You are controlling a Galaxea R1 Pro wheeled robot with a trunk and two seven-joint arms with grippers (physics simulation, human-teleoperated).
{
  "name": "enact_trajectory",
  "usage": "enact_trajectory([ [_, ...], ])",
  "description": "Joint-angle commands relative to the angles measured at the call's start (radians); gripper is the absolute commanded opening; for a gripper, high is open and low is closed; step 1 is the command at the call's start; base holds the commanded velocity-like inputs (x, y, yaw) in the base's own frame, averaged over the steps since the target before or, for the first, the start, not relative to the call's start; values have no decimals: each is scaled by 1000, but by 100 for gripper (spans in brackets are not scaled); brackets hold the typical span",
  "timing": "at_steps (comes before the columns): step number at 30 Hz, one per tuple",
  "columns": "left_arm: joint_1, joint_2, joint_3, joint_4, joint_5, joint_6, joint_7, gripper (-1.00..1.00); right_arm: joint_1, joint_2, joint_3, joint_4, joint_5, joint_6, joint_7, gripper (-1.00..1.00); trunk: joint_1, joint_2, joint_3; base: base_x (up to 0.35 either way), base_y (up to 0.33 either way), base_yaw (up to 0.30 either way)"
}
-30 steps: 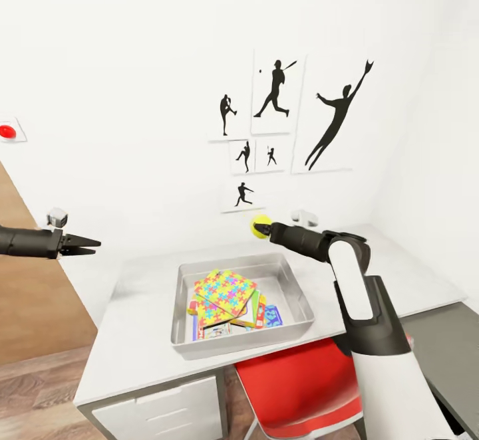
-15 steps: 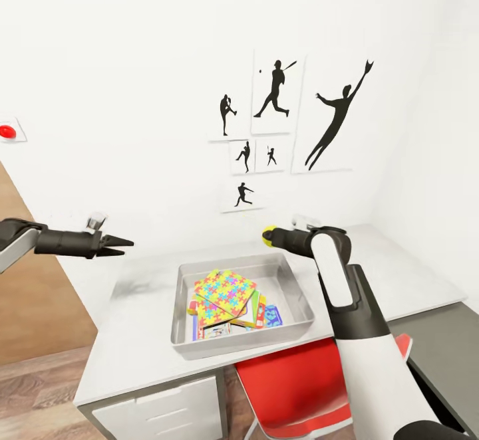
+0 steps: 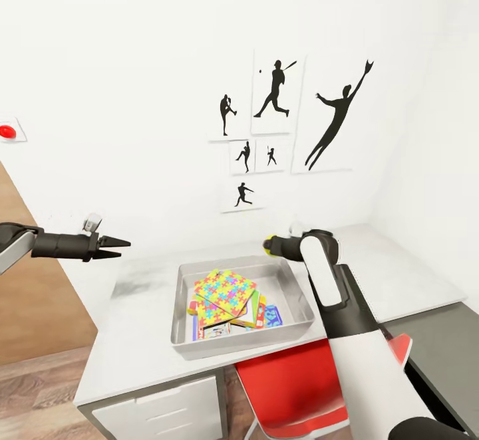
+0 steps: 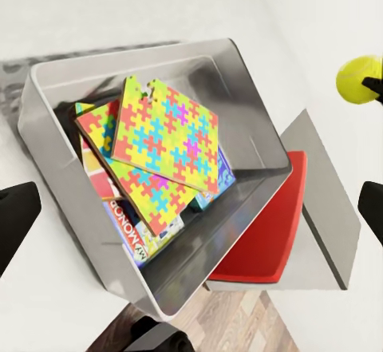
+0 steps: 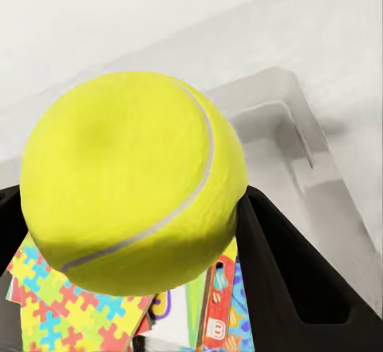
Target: Put all the toys in the child's room - the three board games (two on the bed and one on the table), the two jigsaw puzzles on the table, and the tennis ball on the table - inside the toy box on the table in the child's room.
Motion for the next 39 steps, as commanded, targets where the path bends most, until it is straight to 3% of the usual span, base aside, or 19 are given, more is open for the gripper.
enact_trajectory([
  [1, -2, 1, -6, 0, 6, 5, -2, 100, -6, 4, 0, 12, -12, 1, -17, -100, 1, -3, -2, 0, 0, 0],
  [6, -2, 1, -6, 0, 5, 5, -2, 100, -62, 21, -1, 115, -14, 9, -29, -100, 1, -3, -2, 0, 0, 0],
  [15, -2, 1, -6, 0, 4, 3, -2, 100, -99, 21, 0, 186, -15, 12, -32, -100, 1, -3, -2, 0, 0, 0],
  [21, -2, 2, -5, 0, 2, 3, -5, 100, -174, 21, 0, 390, -14, 12, -31, -100, 1, -3, -2, 0, 0, 0],
  [34, -2, 4, -3, 1, 4, 2, -8, 100, -188, 16, -2, 418, -1, 11, -30, -100, 1, -3, -14, 0, 0, 0],
  [39, -2, 7, 17, 2, 5, 2, -62, 100, -188, 15, -3, 420, -1, 12, -30, -100, 1, -3, -22, 0, 0, 0],
])
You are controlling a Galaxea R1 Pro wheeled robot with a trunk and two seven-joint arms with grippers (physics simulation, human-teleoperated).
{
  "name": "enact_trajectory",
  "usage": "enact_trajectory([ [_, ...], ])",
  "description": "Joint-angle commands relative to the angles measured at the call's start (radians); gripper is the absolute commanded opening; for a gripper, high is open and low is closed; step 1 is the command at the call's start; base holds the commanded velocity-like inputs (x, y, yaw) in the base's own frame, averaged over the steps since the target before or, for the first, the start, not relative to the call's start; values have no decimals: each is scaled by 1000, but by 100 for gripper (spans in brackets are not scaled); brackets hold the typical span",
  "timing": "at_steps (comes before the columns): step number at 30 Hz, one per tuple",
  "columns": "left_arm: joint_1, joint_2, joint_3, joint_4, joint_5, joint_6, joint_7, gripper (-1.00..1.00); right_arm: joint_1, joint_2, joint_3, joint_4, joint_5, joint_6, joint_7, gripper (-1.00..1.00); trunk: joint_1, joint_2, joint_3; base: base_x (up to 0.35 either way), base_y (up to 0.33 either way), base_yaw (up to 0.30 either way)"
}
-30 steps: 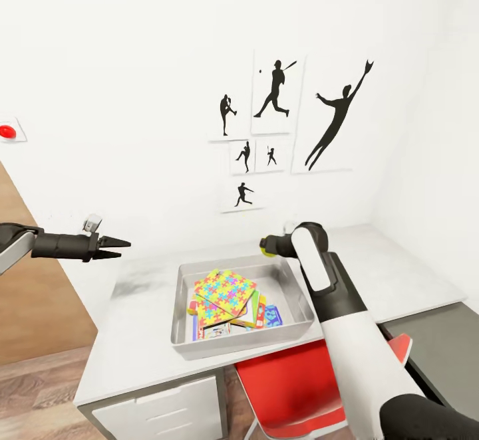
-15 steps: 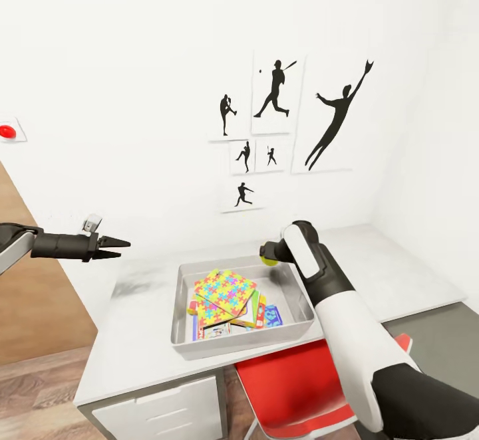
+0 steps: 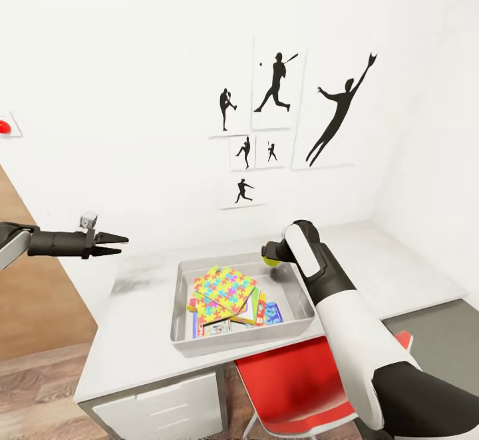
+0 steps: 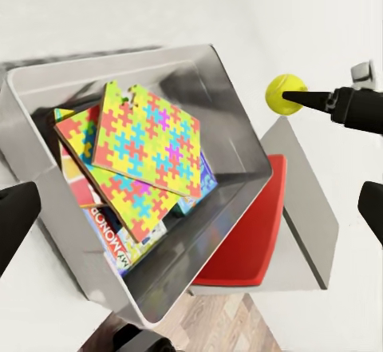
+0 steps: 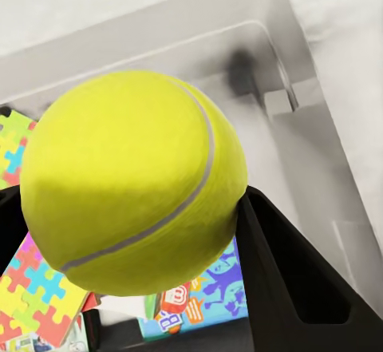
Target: Put all the toys in the child's room - the three board games (two on the bed and one on the table), the two jigsaw puzzles on the table, and the tennis ball on the table - inside the toy box on the table in the child's room.
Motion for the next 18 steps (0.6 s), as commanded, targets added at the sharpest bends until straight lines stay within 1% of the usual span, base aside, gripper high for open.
enact_trajectory([
  [1, -2, 1, -1, 0, 6, 5, -21, 100, -1, 0, 1, 0, -12, 2, -13, -100, 1, -3, -4, 0, 0, 0],
  [4, -2, 2, 7, 1, 5, 5, -50, 100, -2, 2, 1, 0, -12, 2, -13, -100, 1, -3, -9, 0, 0, 0],
  [11, -2, 7, 20, 1, 5, 5, -81, 100, -7, 6, 1, -1, -11, 2, -11, -100, 1, -3, -21, 0, 0, 0],
  [14, -2, 7, 23, 1, 5, 5, -88, 100, -14, 6, 1, -1, -11, 2, -10, -100, 1, -3, -25, 0, 0, 0],
  [18, -2, 8, 24, 1, 4, 5, -91, 100, -38, 6, 1, 1, -11, 0, -9, -100, 1, -3, -32, 0, 0, 0],
])
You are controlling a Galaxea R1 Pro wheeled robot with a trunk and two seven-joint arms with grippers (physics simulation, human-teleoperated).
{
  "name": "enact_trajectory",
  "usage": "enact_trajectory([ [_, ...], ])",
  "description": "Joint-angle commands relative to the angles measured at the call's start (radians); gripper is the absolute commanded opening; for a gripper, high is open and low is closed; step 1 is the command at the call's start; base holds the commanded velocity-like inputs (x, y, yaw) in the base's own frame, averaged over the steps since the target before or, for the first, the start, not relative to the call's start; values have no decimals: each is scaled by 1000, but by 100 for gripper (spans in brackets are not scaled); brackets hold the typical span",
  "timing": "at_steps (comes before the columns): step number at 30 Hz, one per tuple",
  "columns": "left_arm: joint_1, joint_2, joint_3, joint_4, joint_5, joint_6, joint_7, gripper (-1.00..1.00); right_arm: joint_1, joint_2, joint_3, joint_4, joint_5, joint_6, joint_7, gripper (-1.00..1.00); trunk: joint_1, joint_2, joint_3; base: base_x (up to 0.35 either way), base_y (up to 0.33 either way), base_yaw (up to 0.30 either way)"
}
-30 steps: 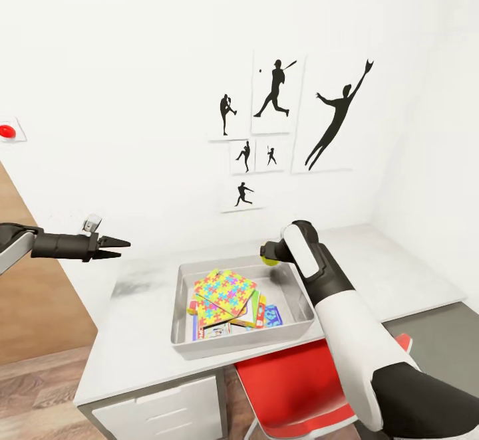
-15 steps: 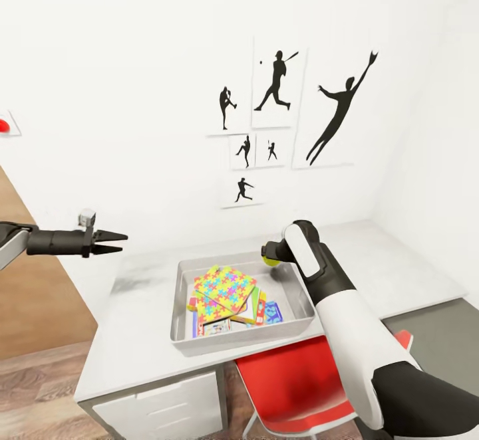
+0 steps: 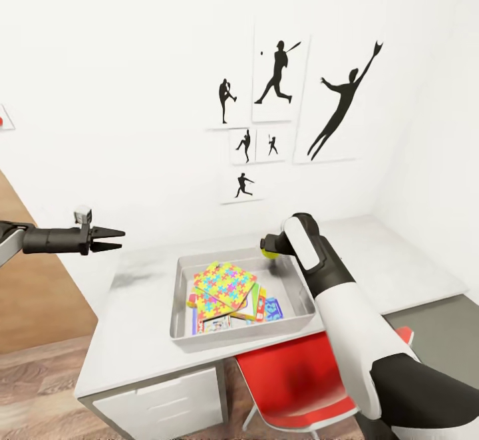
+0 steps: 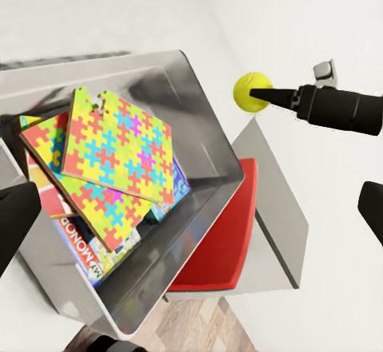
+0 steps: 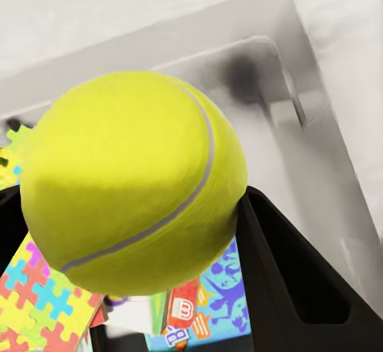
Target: Put all the toys in the child's room - the three board games (two on the bed and one on the table), the two jigsaw puzzles on the table, and the tennis ball on the table - inside the toy box on the table in the child's room.
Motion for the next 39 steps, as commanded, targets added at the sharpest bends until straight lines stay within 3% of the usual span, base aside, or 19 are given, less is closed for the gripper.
enact_trajectory([
  [1, -2, 1, -6, 0, 6, 7, -3, 100, -10, 0, 1, 1, -13, 0, -13, -100, 1, -2, -4, 0, 0, 0],
  [17, -2, 4, -4, 1, 8, 7, -4, 100, -94, -11, -2, 123, -15, -14, -12, -100, 1, -2, -30, 0, 0, 0],
  [22, -2, 5, 24, 1, 8, 7, -15, 100, -105, -13, -5, 172, -12, -55, -8, -100, 1, -2, -39, 0, 0, 0],
  [39, -2, 12, 38, 2, 6, 7, -38, 100, -132, -23, -6, 183, -13, -66, -4, -100, 1, -2, -67, 0, 0, 0],
])
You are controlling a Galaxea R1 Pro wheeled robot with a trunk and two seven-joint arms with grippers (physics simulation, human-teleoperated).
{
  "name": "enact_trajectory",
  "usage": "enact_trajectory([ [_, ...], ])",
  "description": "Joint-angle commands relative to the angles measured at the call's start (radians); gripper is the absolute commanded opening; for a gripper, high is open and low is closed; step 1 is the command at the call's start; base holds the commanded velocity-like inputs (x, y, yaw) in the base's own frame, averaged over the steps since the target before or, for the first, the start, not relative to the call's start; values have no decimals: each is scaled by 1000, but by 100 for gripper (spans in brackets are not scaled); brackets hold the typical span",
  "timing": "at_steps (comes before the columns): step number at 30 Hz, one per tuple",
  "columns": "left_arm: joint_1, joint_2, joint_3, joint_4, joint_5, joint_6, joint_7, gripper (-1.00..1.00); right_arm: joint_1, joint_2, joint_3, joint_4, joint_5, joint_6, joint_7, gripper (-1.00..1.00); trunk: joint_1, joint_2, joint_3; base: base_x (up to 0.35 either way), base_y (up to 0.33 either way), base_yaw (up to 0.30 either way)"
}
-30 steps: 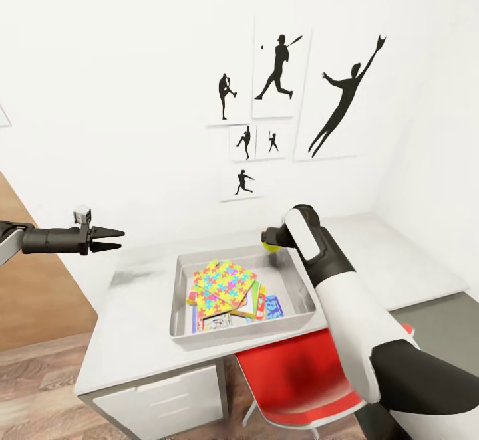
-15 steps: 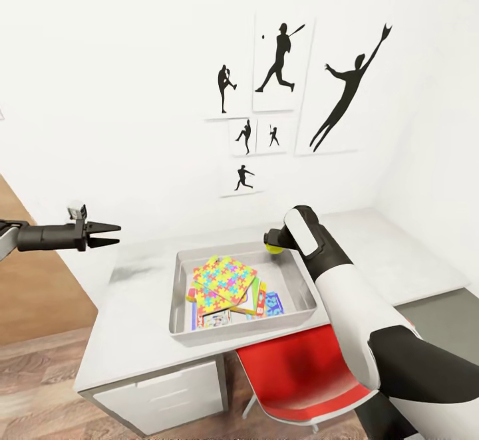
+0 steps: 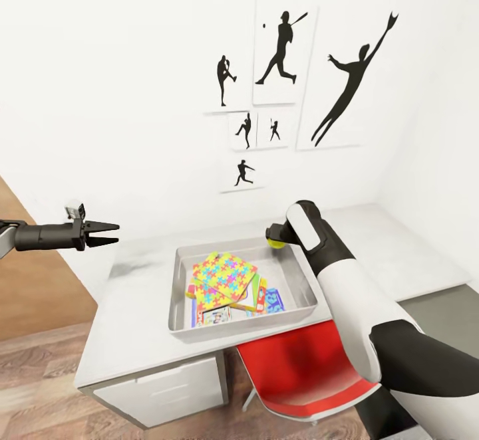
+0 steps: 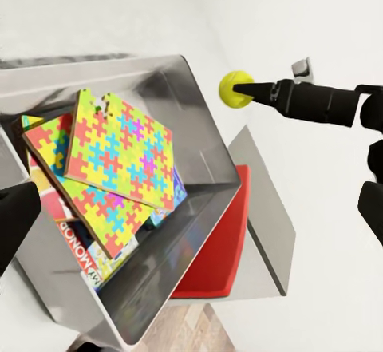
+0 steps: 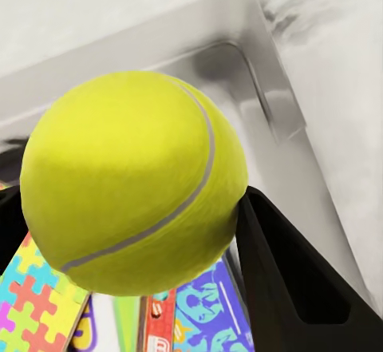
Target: Put all the toys in the child's room - the three board games (two on the bed and one on the table), the two jigsaw puzzles on the table, and the tennis ball on the table - inside the toy box on the table in the child's room.
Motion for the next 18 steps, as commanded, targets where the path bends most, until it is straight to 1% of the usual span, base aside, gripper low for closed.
enact_trajectory([
  [1, -2, 1, -6, 1, 6, 8, -3, 100, -2, -1, 2, -1, -13, 0, -13, -100, 1, -2, -4, 0, 0, 0],
  [12, -2, 1, -6, 1, 5, 8, -2, 100, -3, 0, 4, -1, -12, -15, -12, -100, 1, -2, -22, 0, 0, 0],
  [18, -2, 1, -6, 1, 5, 8, -2, 100, -2, 0, 11, -1, -11, -16, -12, -100, 1, -2, -32, 0, 0, 0],
])
